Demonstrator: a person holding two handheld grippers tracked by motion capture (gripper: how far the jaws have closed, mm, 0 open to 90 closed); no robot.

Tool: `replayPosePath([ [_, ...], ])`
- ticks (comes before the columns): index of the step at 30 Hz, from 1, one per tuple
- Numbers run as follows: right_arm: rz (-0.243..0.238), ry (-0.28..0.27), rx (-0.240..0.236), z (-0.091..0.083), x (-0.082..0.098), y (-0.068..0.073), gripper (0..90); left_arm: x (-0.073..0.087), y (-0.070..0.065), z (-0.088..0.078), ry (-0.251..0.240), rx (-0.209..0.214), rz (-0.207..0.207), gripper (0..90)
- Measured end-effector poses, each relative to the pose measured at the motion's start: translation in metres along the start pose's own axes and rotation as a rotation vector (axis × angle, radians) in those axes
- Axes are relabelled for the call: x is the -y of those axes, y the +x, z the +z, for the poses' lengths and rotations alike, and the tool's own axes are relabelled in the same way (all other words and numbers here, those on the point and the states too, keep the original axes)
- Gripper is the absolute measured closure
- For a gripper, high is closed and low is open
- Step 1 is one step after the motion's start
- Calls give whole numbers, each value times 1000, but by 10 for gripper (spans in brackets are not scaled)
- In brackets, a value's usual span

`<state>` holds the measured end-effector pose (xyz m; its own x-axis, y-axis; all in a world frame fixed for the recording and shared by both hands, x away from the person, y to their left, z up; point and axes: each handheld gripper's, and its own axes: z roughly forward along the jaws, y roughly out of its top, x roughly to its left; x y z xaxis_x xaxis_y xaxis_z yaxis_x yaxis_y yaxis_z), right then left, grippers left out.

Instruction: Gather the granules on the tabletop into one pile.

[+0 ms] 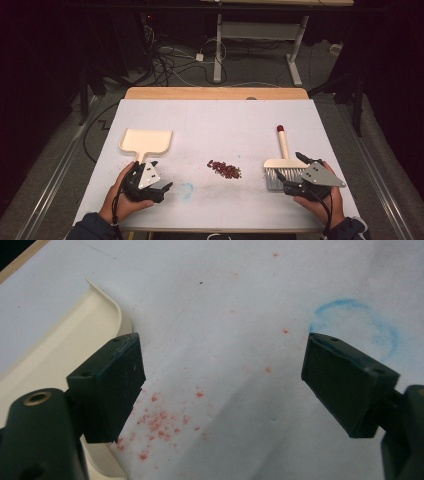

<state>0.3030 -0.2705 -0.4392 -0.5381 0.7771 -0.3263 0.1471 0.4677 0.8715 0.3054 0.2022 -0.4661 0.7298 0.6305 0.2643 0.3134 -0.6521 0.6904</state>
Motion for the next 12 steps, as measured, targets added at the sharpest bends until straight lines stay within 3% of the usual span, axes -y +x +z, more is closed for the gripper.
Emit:
replayPosePath([
  [12,-9,-3,12,-2,0,0,200,-2,0,1,0,1,1,166],
])
